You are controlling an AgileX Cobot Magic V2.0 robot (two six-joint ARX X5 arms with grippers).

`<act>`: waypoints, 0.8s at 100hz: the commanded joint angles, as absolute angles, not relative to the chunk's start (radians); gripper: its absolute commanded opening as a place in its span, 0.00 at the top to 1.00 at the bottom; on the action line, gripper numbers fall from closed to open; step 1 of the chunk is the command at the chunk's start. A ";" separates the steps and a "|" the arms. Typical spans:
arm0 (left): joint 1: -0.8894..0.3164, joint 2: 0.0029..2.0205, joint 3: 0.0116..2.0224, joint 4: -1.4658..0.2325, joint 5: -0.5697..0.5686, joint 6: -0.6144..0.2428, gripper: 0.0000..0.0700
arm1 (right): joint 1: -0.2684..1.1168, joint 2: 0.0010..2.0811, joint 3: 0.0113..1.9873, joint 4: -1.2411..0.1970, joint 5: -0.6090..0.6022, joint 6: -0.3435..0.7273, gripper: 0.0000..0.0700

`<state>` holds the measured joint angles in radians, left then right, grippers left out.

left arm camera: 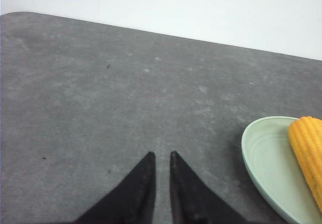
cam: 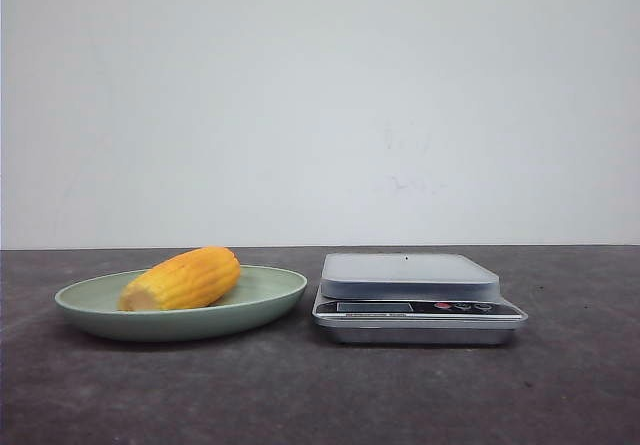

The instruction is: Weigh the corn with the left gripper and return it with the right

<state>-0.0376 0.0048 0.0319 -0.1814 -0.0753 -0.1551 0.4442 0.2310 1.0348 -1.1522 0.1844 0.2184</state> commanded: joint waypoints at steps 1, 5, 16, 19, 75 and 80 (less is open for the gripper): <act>-0.037 0.003 0.014 -0.187 -0.075 -0.143 0.98 | 0.448 0.231 1.047 -1.145 0.184 0.236 0.98; -0.037 0.003 0.014 -0.187 -0.075 -0.143 0.98 | 0.448 0.231 1.047 -1.145 0.184 0.236 0.98; -0.037 0.003 0.014 -0.187 -0.075 -0.143 0.98 | 0.448 0.231 1.047 -1.145 0.185 0.236 0.98; -0.037 0.003 0.014 -0.187 -0.075 -0.143 0.98 | 0.448 0.231 1.047 -1.145 0.184 0.236 0.98; -0.037 0.003 0.014 -0.187 -0.075 -0.143 0.98 | 0.434 0.228 1.047 -1.139 0.204 0.176 0.98; -0.037 0.003 0.014 -0.187 -0.075 -0.143 0.98 | 0.405 0.218 1.044 -1.112 0.219 0.142 0.98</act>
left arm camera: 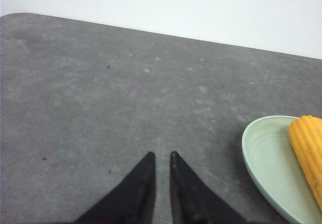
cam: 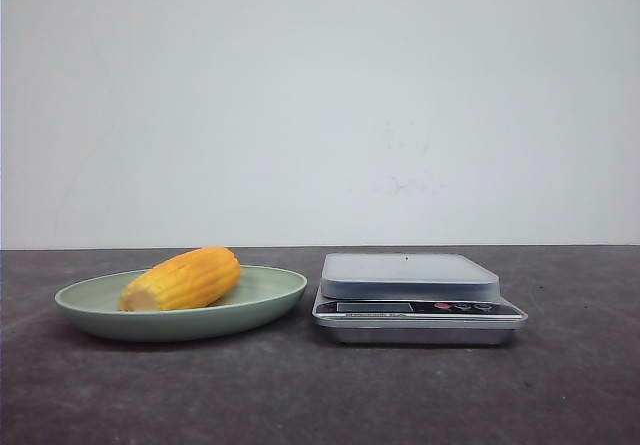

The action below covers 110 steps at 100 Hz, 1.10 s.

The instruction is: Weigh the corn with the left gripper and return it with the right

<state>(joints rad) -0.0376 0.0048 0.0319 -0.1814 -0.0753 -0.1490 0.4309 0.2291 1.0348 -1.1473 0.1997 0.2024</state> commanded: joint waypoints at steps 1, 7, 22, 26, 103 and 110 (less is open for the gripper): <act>-0.037 0.003 0.014 -0.186 -0.075 -0.143 0.98 | 0.397 0.217 1.042 -1.102 0.219 0.135 0.98; -0.037 0.003 0.014 -0.187 -0.075 -0.143 0.98 | 0.343 0.199 1.022 -1.019 0.218 0.084 0.98; -0.037 0.003 0.014 -0.186 -0.075 -0.143 0.98 | 0.211 0.119 0.874 -0.698 0.197 -0.043 0.98; -0.037 0.003 0.014 -0.187 -0.075 -0.143 0.98 | 0.183 0.095 0.821 -0.622 0.173 -0.064 0.98; -0.037 0.003 0.014 -0.187 -0.075 -0.143 0.98 | 0.088 0.004 0.013 -0.099 0.069 0.045 0.98; -0.037 0.003 0.014 -0.187 -0.075 -0.143 0.98 | 0.088 0.004 0.013 -0.131 0.070 0.047 0.98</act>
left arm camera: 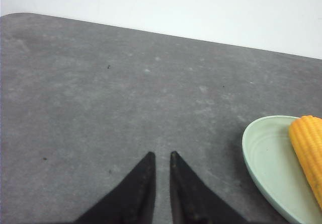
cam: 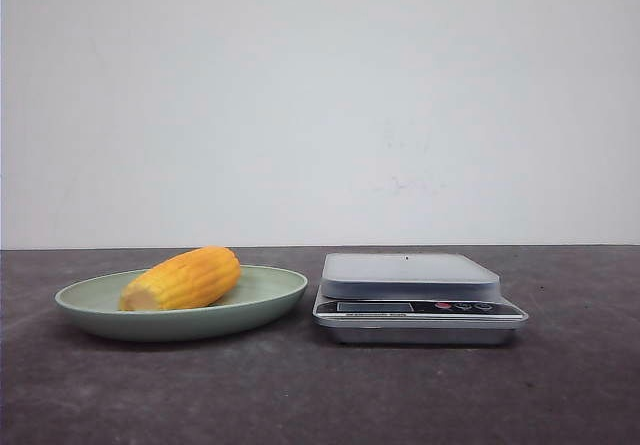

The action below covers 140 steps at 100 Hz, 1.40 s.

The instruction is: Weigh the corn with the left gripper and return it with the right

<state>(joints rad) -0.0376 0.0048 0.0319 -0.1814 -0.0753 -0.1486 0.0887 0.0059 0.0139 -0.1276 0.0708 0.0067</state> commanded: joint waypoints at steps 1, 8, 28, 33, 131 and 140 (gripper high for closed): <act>-0.037 0.003 0.014 -0.187 -0.075 -0.143 0.98 | 0.088 0.004 0.013 -0.135 0.070 0.046 0.98; -0.037 0.003 0.014 -0.187 -0.075 -0.143 0.98 | 0.088 0.004 0.013 -0.162 0.071 0.045 0.98; -0.037 0.003 0.014 -0.187 -0.075 -0.143 0.98 | 0.089 0.004 0.013 -0.171 0.049 0.046 0.98; -0.037 0.003 0.014 -0.187 -0.075 -0.143 0.98 | 0.089 0.004 0.013 -0.168 0.050 0.045 0.98; -0.037 0.003 0.014 -0.187 -0.075 -0.143 0.98 | 0.089 0.004 0.013 -0.157 0.052 0.045 0.98; -0.037 0.003 0.014 -0.187 -0.075 -0.143 0.98 | 0.089 0.004 0.013 -0.157 0.052 0.045 0.98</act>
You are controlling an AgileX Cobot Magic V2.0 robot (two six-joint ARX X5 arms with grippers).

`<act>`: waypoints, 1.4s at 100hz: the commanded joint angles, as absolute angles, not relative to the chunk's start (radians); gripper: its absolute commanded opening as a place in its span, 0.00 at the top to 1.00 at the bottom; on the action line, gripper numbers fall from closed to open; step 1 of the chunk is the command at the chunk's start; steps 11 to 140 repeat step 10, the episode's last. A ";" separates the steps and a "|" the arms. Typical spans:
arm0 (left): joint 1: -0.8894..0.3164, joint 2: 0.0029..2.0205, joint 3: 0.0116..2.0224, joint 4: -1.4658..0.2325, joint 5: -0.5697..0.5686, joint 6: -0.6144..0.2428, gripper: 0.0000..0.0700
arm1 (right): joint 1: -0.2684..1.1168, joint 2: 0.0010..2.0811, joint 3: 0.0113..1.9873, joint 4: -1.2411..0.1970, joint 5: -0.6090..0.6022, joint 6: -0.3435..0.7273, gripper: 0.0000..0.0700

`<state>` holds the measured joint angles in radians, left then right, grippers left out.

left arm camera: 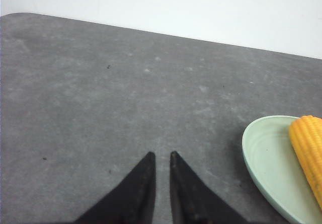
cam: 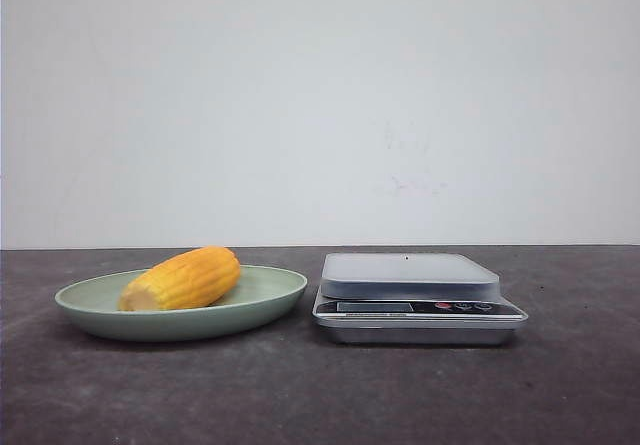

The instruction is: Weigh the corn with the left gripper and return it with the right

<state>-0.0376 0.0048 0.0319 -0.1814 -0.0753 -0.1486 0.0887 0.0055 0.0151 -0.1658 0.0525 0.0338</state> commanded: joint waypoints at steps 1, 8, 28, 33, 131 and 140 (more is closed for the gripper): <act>-0.037 0.003 0.014 -0.187 -0.075 -0.143 0.98 | 0.089 0.004 0.013 -0.157 0.052 0.045 0.98; -0.037 0.003 0.014 -0.187 -0.075 -0.143 0.98 | 0.089 0.004 0.013 -0.157 0.052 0.045 0.98; -0.037 0.003 0.014 -0.187 -0.075 -0.143 0.98 | 0.089 0.004 0.013 -0.157 0.052 0.045 0.98; -0.037 0.003 0.014 -0.187 -0.075 -0.143 0.98 | 0.089 0.004 0.013 -0.157 0.052 0.045 0.98; -0.037 0.003 0.014 -0.187 -0.075 -0.143 0.98 | 0.089 0.004 0.013 -0.157 0.052 0.045 0.98; -0.037 0.003 0.014 -0.187 -0.075 -0.143 0.98 | 0.089 0.004 0.013 -0.157 0.052 0.045 0.98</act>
